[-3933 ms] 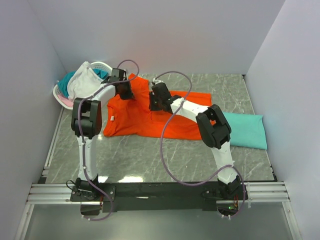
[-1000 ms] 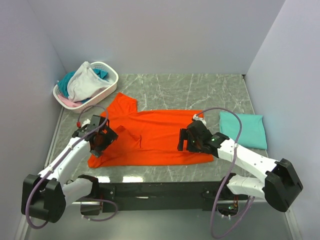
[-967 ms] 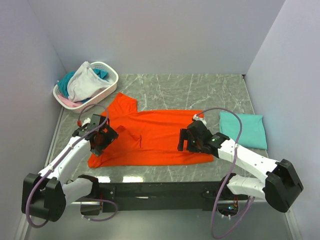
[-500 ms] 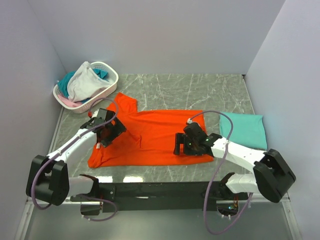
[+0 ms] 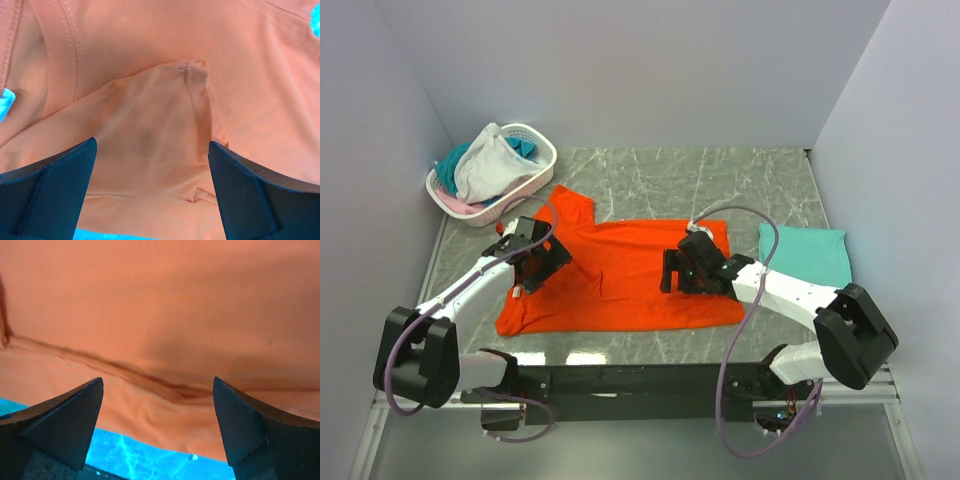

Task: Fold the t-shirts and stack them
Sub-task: Fold the tshirt

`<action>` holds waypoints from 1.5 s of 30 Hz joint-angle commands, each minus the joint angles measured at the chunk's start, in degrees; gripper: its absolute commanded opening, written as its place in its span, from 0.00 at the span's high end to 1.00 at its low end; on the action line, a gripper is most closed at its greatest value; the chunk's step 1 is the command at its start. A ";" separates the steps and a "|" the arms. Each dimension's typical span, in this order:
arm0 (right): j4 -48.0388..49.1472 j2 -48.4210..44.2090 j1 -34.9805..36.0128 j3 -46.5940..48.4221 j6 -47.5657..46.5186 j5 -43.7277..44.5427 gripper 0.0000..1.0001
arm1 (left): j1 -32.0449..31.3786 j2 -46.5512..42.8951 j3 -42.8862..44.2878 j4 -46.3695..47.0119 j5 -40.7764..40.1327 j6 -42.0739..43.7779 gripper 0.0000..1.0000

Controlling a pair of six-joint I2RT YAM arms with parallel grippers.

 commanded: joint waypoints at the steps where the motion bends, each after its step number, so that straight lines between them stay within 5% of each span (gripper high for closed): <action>1: -2.30 -0.19 0.29 2.49 -1.71 6.21 0.04 | -0.14 0.50 0.74 0.17 -2.78 0.28 0.01; 11: -3.98 -8.36 0.46 -4.09 -6.45 -10.20 0.04 | -0.14 0.50 -0.58 1.92 -2.34 0.54 0.01; 20: 0.67 -6.89 0.64 -6.38 -8.12 -14.16 0.04 | -0.14 0.24 -3.30 2.54 -3.22 -0.34 0.01; 31: 5.51 0.42 0.64 -3.57 -6.19 -10.31 0.04 | -0.06 -1.60 -6.03 0.61 -6.38 -2.09 0.01; 45: -1.68 3.23 0.46 0.12 -6.02 2.17 0.04 | 0.03 -2.31 -6.21 -1.06 -7.88 -2.71 0.01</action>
